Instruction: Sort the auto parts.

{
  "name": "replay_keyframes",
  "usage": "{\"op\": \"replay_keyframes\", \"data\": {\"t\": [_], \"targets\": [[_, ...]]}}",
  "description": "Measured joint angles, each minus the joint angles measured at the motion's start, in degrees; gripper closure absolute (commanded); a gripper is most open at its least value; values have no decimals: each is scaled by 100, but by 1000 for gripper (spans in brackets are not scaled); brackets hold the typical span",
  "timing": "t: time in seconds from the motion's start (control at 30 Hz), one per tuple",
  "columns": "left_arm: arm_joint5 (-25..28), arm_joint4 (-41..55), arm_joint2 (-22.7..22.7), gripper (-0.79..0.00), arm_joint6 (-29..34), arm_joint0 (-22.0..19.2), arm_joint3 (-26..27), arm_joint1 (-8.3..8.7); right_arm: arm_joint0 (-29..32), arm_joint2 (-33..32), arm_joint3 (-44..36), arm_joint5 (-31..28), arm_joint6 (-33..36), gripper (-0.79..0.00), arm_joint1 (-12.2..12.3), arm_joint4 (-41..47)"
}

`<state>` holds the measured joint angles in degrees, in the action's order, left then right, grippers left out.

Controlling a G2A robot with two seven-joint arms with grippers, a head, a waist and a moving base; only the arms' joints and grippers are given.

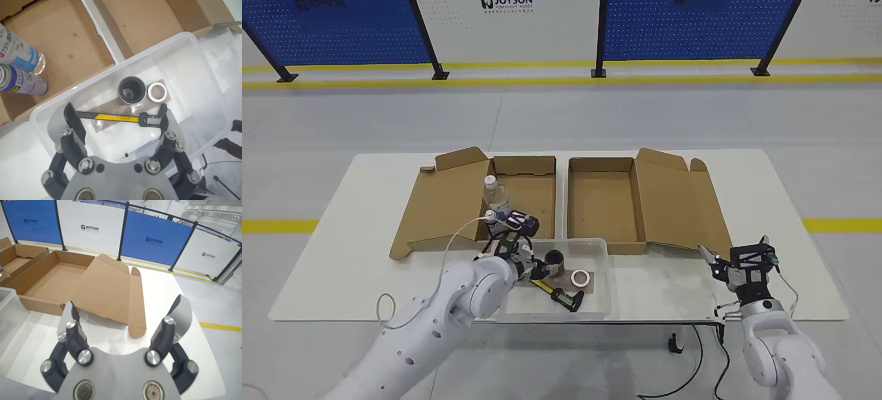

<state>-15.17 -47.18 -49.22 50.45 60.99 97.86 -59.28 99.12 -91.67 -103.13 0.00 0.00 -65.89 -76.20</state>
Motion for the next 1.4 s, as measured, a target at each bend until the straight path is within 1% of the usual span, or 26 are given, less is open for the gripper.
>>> {"op": "replay_keyframes", "data": {"t": [0.07, 0.17, 0.27, 0.3, 0.33, 0.4, 0.5, 0.57, 0.6, 0.67, 0.9, 1.07, 1.2, 1.4], "targets": [[-302, 94, 86, -785, 94, -126, -126, -76, 0, 0, 0, 0, 0, -785, 0, 0], [-616, 241, 179, -785, 234, -296, -310, -172, 0, 0, 0, 0, 0, -785, 0, 0], [-838, 378, 241, -785, 296, -418, -503, -254, 0, 0, 0, 0, 0, -785, 0, 0], [-883, 396, 263, -770, 315, -452, -561, -276, 0, 0, 0, 0, 0, -785, 0, 0], [-928, 410, 283, -736, 337, -484, -618, -296, 0, 0, 0, 0, 0, -785, 0, 0], [-1043, 450, 312, -625, 369, -555, -732, -342, 0, 0, 0, 0, 0, -785, 0, 0], [-1165, 484, 342, -551, 380, -642, -869, -400, 0, 0, 0, 0, 0, -785, 0, 0], [-1202, 486, 360, -456, 367, -692, -948, -435, 0, 0, 0, 0, 0, -785, 0, 0], [-1210, 489, 367, -431, 363, -710, -981, -449, 0, 0, 0, 0, 0, -785, 0, 0], [-1206, 494, 385, -409, 361, -746, -1056, -479, 0, 0, 0, 0, 0, -785, 0, 0], [-1190, 482, 415, -416, 387, -830, -1242, -561, 0, 0, 0, 0, 0, -785, 0, 0], [-1144, 544, 445, -443, 384, -861, -1260, -626, 0, 0, 0, 0, 0, -785, 0, 0], [-1083, 590, 467, -413, 406, -871, -1253, -670, 0, 0, 0, 0, 0, -785, 0, 0], [-1009, 663, 469, -400, 452, -882, -1299, -727, 0, 0, 0, 0, 0, -785, 0, 0]]}}
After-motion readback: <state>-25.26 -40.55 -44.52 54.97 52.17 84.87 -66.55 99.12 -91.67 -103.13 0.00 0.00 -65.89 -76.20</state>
